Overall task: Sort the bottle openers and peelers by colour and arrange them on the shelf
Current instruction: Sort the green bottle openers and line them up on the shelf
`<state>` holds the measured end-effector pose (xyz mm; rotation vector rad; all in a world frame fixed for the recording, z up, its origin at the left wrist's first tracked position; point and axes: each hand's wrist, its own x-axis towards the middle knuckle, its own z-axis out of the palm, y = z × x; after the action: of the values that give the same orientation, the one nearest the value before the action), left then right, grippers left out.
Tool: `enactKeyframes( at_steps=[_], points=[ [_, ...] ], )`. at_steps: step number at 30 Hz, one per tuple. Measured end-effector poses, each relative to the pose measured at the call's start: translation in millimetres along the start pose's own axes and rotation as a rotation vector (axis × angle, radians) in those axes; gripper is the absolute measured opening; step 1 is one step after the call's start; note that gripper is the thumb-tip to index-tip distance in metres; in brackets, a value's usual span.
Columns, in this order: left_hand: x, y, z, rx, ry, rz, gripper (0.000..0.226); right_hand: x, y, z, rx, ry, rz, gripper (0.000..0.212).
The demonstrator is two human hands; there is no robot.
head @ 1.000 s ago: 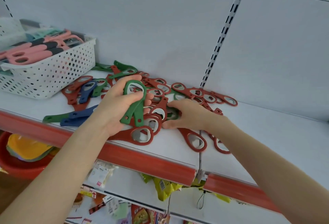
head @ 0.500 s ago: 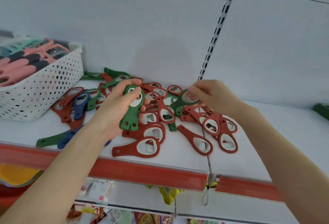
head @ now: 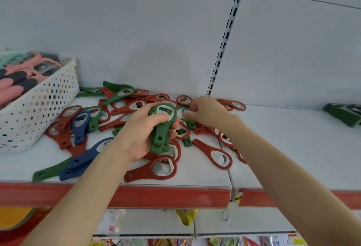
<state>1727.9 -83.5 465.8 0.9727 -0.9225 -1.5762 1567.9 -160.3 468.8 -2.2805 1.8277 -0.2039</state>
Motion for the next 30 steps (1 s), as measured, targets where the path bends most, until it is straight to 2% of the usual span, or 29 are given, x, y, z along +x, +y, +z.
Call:
enactKeyframes(
  at_steps=[2,5,7,9,13,16,18,21,23,25,27,30],
  points=[
    [0.8,1.2,-3.4,-0.001,0.047,0.040,0.030,0.0,1.0,4.7,-0.147,-0.078,0.045,0.037],
    [1.8,2.7,-7.3,0.034,0.108,0.065,0.036,-0.3,-2.0,4.6,-0.174,-0.044,0.051,0.014],
    [1.3,3.2,-8.8,0.019,0.131,0.076,0.037,-2.6,-2.2,3.2,-0.138,-0.016,0.075,0.021],
    [1.7,2.3,-10.2,-0.008,0.151,0.084,0.036,-5.4,2.6,0.8,-0.028,0.050,0.097,0.013],
    [6.4,-0.8,-6.5,-0.056,0.169,0.077,0.034,-20.3,3.6,-11.4,0.300,0.199,0.044,0.018],
    [12.0,-2.5,2.4,-0.063,0.151,0.076,0.045,-36.8,-11.1,-16.7,0.548,0.086,-0.080,0.016],
    [15.1,-3.5,8.3,-0.071,0.146,0.095,0.046,-43.2,-18.7,-15.8,0.578,0.001,-0.171,0.015],
    [19.8,-5.0,8.3,-0.101,0.248,0.157,0.040,-39.0,-16.6,-12.5,0.551,-0.040,-0.208,0.017],
    [21.8,-4.0,3.9,-0.110,0.304,0.183,0.038,-29.3,-10.2,-8.2,0.467,0.003,-0.183,0.018],
    [22.5,-2.4,-2.8,-0.134,0.314,0.179,0.039,-17.4,-4.0,-1.5,0.289,0.035,-0.135,0.020],
    [21.3,-0.8,-9.4,-0.155,0.298,0.164,0.038,-8.4,-2.4,5.3,0.095,-0.021,-0.115,0.026],
    [17.2,1.7,-15.5,-0.148,0.291,0.152,0.038,-2.5,-4.7,12.1,0.067,-0.112,-0.153,0.035]
  ],
)
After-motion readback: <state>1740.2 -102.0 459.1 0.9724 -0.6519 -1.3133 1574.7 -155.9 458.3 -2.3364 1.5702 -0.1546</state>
